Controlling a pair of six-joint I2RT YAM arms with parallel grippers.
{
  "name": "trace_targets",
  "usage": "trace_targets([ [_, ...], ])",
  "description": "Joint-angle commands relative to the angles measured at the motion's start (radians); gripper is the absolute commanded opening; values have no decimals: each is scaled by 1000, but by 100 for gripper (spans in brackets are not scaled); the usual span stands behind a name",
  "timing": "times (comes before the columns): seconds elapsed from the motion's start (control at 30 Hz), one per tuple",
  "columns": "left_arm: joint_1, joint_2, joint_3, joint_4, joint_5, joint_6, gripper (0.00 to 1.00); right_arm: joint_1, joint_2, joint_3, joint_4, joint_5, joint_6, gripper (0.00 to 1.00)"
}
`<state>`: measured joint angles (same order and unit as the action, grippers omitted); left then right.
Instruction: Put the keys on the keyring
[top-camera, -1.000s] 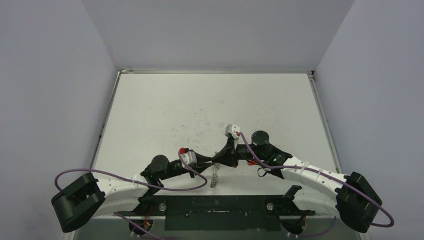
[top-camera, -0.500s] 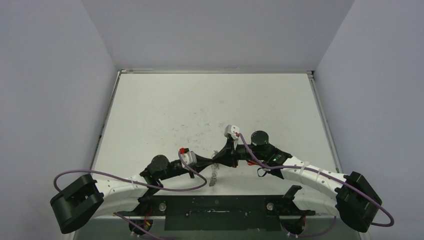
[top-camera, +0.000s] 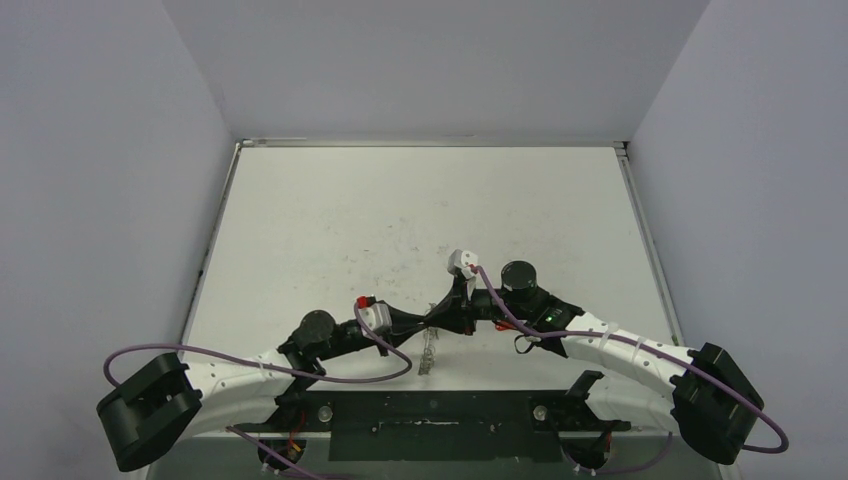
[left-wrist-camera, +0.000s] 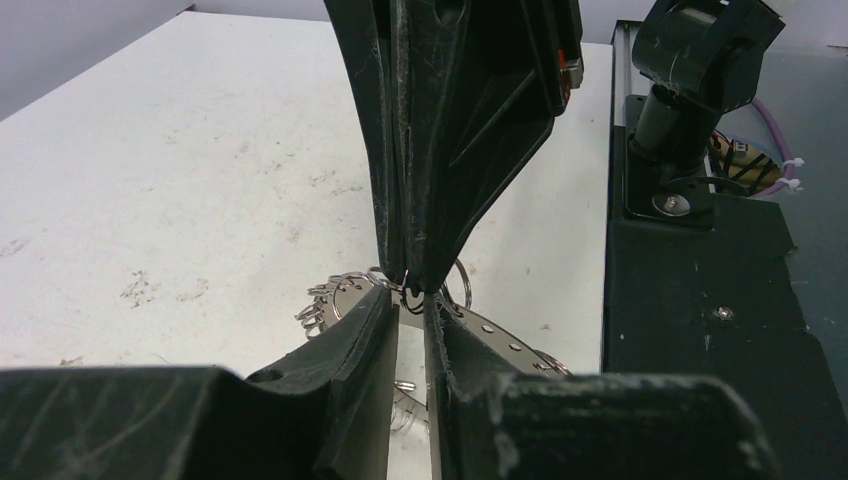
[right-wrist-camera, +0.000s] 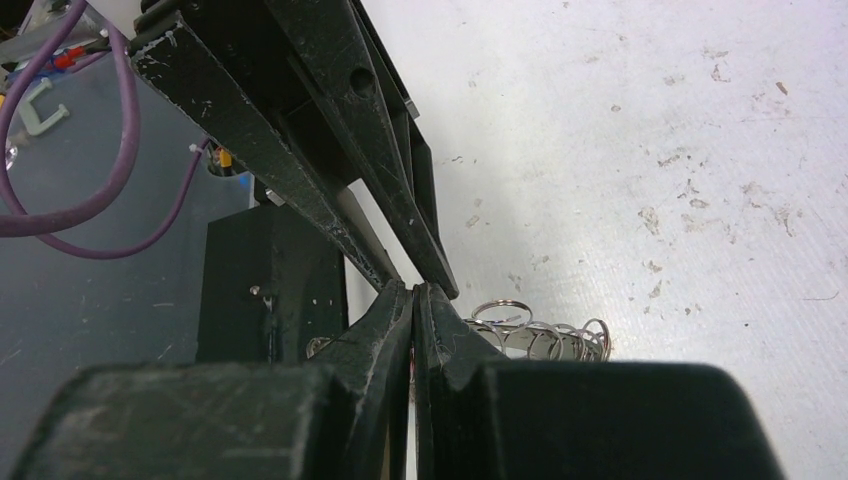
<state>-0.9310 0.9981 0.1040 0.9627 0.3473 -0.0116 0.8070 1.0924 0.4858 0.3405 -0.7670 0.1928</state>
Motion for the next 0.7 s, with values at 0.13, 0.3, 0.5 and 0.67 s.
trace_targets([
  [0.13, -5, 35, 57, 58, 8, 36, 6, 14, -1, 41, 52, -21, -7, 0],
  [0.3, -6, 43, 57, 73, 13, 36, 0, 14, -7, 39, 43, -13, -17, 0],
  [0.5, -5, 23, 55, 49, 5, 30, 0, 14, -16, 52, -16, 36, -48, 1],
  [0.67, -5, -9, 59, -15, -10, 33, 0, 14, -31, 76, -47, 102, -44, 49],
])
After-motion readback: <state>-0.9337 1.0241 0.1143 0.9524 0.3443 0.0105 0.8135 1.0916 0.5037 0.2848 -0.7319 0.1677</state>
